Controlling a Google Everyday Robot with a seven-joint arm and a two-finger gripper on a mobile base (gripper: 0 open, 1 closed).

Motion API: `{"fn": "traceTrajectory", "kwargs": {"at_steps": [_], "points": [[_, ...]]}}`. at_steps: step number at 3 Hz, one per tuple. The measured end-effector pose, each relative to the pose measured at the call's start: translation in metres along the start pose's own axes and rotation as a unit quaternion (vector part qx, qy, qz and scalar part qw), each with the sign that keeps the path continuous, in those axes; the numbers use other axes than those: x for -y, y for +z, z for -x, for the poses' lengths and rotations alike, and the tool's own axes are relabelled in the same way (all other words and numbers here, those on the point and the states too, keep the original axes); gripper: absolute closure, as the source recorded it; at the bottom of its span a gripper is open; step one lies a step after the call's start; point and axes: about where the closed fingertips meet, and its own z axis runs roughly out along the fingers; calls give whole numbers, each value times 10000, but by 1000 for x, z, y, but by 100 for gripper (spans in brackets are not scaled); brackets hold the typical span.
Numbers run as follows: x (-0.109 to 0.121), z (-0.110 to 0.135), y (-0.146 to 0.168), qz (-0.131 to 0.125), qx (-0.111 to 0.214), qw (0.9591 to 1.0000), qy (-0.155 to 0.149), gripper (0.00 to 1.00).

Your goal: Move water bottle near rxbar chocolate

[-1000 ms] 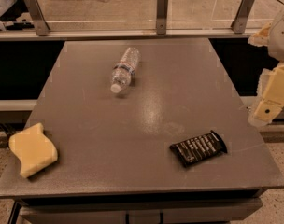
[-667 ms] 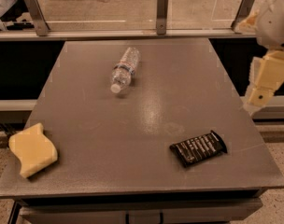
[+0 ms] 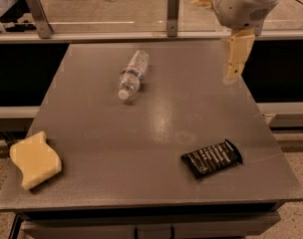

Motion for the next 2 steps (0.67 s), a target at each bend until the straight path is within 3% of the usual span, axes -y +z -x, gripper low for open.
{"fn": "traceTrajectory", "kwargs": {"at_steps": [1,2], "points": [[1,0,0,-21,-1,9992,-411,0],[1,0,0,-20,-2,9992,-412,0]]}}
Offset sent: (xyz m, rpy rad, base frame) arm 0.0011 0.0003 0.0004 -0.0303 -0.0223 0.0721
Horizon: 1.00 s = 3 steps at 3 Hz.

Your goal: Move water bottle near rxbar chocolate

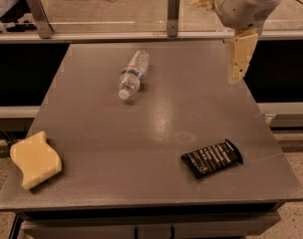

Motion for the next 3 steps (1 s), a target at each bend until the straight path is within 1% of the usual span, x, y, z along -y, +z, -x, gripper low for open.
{"fn": "traceTrajectory", "kwargs": {"at_steps": [1,2,3], "points": [[0,10,13,322,28,9986,-408,0],[17,23,47,738,130,9893,-1249,0],[35,42,88,887,439,9721,-2127,0]]}}
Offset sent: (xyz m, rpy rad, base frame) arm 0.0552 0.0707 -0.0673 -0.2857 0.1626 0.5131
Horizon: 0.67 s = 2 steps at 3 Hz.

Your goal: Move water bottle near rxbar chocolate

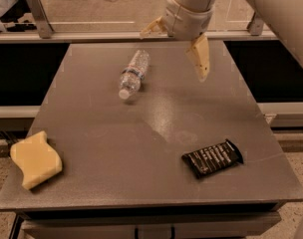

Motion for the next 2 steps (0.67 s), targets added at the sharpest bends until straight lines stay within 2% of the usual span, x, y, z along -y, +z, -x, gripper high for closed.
{"fn": "traceTrajectory", "kwargs": {"at_steps": [1,2], "points": [[19,11,29,-73,54,9968,-799,0],[32,25,61,-74,-8,9893,-1456,0]]}}
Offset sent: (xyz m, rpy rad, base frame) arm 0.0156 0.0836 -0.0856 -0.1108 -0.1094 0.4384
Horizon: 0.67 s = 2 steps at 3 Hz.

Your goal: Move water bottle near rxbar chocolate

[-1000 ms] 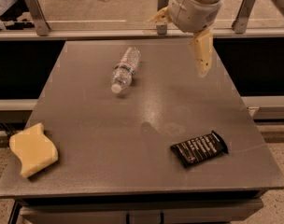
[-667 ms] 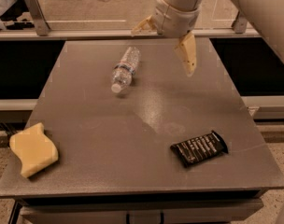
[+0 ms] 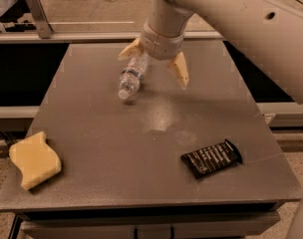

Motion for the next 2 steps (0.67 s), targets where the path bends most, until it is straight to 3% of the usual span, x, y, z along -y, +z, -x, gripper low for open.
{"fn": "traceTrajectory", "kwargs": {"at_steps": [2], "points": [[32,9,46,91,-320,9970,-704,0]]}}
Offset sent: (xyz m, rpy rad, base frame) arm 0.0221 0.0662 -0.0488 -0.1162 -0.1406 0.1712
